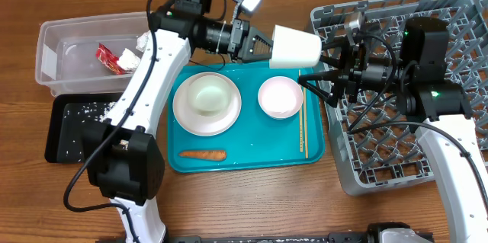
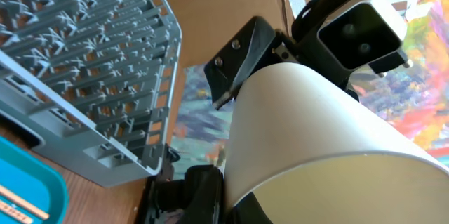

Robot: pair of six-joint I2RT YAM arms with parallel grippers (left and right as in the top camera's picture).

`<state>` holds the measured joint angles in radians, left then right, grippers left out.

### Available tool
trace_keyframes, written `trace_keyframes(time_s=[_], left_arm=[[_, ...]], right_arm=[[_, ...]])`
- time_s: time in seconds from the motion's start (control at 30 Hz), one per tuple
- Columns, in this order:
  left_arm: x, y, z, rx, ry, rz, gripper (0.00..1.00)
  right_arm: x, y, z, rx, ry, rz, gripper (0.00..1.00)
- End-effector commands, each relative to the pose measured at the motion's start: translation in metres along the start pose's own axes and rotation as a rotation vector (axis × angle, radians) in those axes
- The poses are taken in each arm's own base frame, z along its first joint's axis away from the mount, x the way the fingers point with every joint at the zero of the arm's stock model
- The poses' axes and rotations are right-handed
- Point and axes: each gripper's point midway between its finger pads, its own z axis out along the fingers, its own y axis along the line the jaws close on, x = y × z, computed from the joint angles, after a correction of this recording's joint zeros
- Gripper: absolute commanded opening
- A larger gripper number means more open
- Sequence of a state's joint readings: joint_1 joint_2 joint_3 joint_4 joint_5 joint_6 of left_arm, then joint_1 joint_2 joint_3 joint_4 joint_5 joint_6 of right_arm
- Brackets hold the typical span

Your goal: Sort waste into correct bins and load items into the dishwasher

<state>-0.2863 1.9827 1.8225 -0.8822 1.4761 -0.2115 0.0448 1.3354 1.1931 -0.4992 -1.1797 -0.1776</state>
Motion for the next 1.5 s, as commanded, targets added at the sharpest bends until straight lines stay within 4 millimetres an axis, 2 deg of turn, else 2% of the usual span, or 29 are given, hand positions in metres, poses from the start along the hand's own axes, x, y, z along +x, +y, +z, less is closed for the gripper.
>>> trace_keyframes(time_s=[0.0, 0.3, 0.47, 0.7, 1.07, 1.17, 1.33, 1.47], left_arm=[[0.004, -0.012, 0.011, 0.027, 0.029, 0.004, 0.04], [0.012, -0.016, 0.027, 0.039, 0.067, 0.008, 0.04], [0.012, -0.016, 0.027, 0.039, 0.067, 0.006, 0.04], [0.012, -0.015, 0.027, 0.036, 0.066, 0.001, 0.04], [0.012, -0.015, 0.027, 0.036, 0.066, 0.000, 0.04], [0.012, -0.015, 0.027, 0.035, 0.066, 0.001, 0.04], [0.009, -0.004, 0.027, -0.028, 0.050, -0.009, 0.05], [0.002, 0.027, 0.018, -0.212, -0.004, -0.050, 0.07]], right_arm=[[-0.010, 0.008, -0.001, -0.036, -0.018, -0.046, 1.00], [-0.010, 0.008, -0.001, -0.036, -0.019, -0.048, 1.00], [-0.010, 0.008, -0.001, -0.037, -0.018, -0.048, 0.88], [-0.010, 0.008, -0.001, -0.035, -0.018, -0.048, 0.84], [-0.010, 0.008, -0.001, -0.035, -0.018, -0.048, 0.68], [-0.010, 0.008, -0.001, -0.036, -0.018, -0.044, 0.68], [-0.010, 0.008, -0.001, -0.035, -0.018, -0.031, 0.61], [-0.008, -0.008, -0.001, 0.058, -0.010, 0.047, 0.52]])
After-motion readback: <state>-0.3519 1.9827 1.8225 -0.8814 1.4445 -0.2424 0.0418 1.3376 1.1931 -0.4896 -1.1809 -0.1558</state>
